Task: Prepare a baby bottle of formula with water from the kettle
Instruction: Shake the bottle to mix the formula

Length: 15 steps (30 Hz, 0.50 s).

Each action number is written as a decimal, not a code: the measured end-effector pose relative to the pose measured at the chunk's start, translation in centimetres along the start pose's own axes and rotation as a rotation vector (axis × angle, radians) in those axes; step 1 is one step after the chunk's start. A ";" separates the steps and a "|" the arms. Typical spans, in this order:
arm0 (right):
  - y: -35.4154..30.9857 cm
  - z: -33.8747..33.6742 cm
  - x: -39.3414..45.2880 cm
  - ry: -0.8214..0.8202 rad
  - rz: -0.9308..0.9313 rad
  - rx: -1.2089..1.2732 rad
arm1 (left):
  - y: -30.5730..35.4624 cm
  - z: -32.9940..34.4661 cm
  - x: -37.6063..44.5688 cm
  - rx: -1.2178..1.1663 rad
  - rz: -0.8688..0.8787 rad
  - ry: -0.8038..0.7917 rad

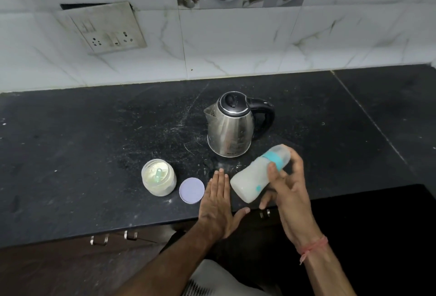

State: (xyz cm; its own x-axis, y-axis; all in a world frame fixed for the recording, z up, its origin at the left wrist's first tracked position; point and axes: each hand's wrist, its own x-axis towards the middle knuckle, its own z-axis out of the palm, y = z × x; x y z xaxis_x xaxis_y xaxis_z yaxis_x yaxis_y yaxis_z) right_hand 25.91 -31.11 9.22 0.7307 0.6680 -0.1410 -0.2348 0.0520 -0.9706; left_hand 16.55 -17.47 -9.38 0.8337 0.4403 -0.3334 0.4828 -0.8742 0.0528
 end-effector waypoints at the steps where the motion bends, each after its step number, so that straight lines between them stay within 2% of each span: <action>1: -0.1 -0.1 0.0 -0.029 0.012 -0.026 | 0.0 0.1 0.1 0.004 -0.002 -0.002; 4: 0.1 -0.4 -0.2 -0.116 0.008 -0.100 | 0.1 0.1 0.0 0.021 -0.006 -0.013; 7: 0.0 -0.8 -0.1 0.009 -0.016 -0.009 | 0.1 -0.8 -0.3 -0.018 -0.002 -0.014; 11: 0.1 -0.7 0.1 -0.109 -0.006 -0.101 | 0.1 -0.3 -0.1 0.014 -0.006 -0.025; 14: 0.1 -0.7 0.2 0.012 -0.031 -0.007 | 0.1 -0.7 -0.3 -0.010 -0.002 -0.026; 15: -0.1 -0.7 0.3 0.004 -0.027 -0.015 | 0.1 -0.7 -0.3 -0.010 0.000 -0.023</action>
State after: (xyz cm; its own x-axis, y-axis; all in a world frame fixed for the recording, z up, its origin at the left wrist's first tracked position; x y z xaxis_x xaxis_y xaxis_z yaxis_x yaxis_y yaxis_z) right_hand 26.61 -31.42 9.10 0.7393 0.6635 -0.1150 -0.2050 0.0590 -0.9770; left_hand 16.51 -17.57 -8.61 0.8271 0.4356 -0.3551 0.4859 -0.8718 0.0625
